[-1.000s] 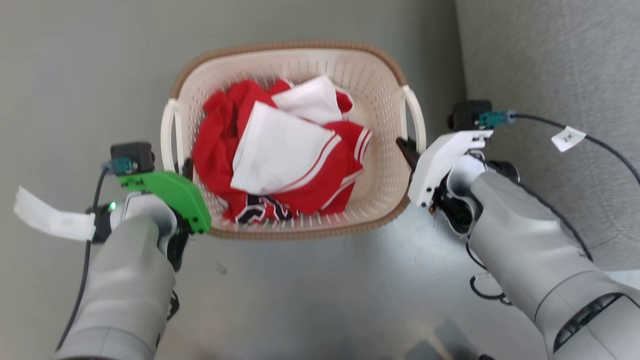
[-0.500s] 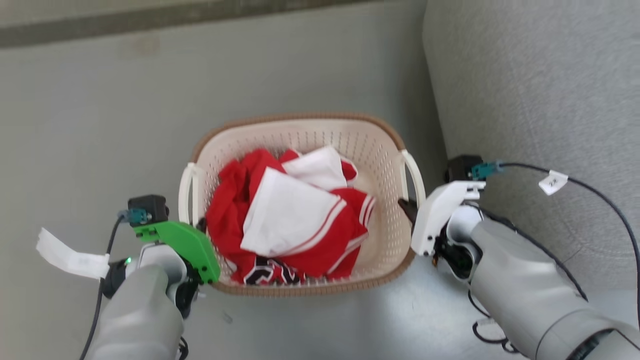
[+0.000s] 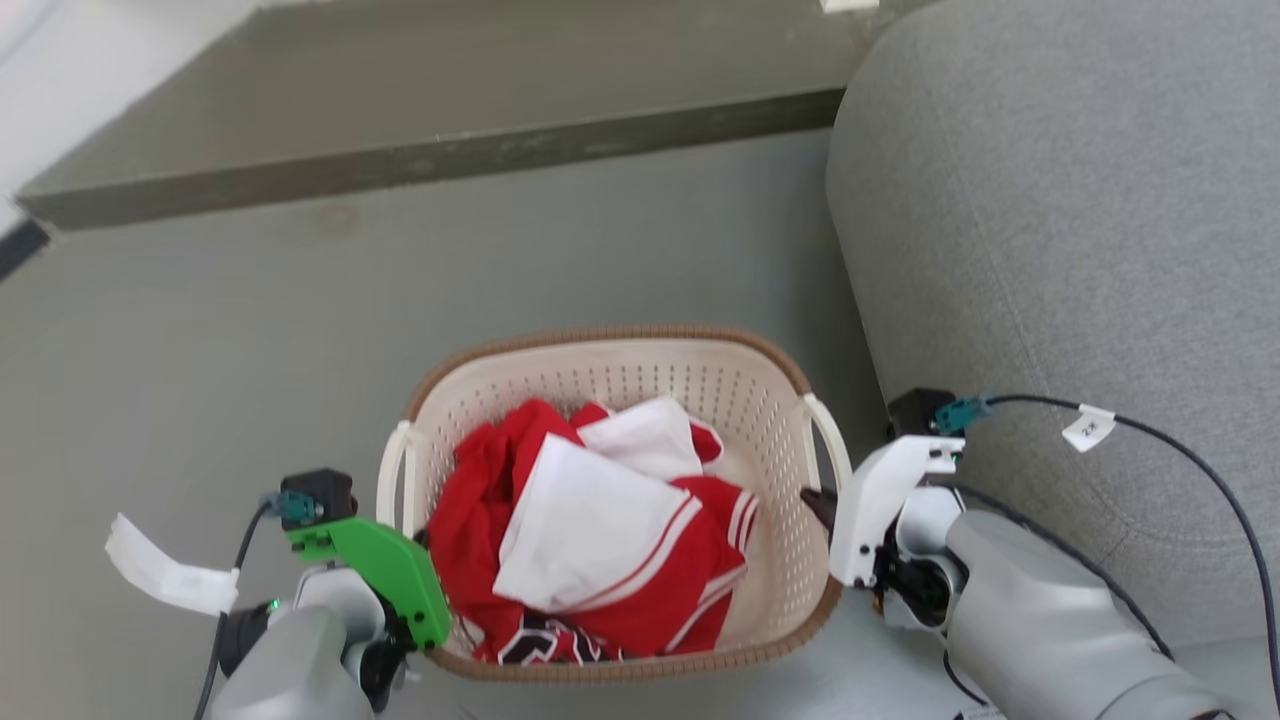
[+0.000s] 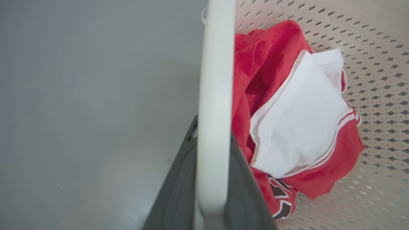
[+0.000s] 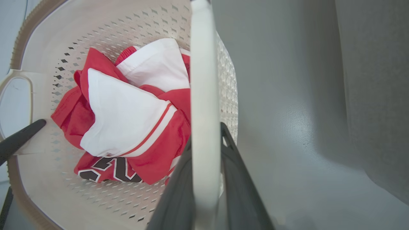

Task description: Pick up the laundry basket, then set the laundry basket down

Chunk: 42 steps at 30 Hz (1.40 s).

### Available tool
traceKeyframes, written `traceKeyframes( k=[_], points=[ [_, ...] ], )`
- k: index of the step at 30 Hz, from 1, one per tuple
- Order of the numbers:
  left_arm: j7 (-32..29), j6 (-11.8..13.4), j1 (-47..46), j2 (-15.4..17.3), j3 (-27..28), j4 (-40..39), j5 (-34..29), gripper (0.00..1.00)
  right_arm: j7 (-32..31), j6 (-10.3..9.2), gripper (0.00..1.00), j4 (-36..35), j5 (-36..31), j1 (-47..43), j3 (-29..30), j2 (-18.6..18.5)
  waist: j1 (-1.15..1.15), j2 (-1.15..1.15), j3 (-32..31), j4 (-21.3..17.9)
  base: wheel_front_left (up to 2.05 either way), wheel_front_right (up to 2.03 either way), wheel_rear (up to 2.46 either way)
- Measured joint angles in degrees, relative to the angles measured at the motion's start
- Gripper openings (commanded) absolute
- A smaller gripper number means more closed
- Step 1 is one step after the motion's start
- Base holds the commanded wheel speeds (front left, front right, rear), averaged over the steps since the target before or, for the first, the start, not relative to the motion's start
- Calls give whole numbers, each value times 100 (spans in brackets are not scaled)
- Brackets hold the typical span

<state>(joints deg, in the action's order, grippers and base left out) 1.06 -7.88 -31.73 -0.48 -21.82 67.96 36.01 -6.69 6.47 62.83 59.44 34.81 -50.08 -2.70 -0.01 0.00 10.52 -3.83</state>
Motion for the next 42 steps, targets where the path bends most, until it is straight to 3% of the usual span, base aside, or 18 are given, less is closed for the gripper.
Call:
traceKeyframes(
  k=[15, 42],
  points=[
    [-337, 1, 453, 31, -259, -20, 326, 0, -321, -1, 0, 19, 168, -373, -218, -12, 0, 0, -600, 37, 0, 0, 0],
    [-455, 90, 564, 71, -602, -209, 662, 0, -402, -52, 0, 43, 315, -378, -428, -54, 0, 0, -724, 27, 0, 0, 0]
  ],
)
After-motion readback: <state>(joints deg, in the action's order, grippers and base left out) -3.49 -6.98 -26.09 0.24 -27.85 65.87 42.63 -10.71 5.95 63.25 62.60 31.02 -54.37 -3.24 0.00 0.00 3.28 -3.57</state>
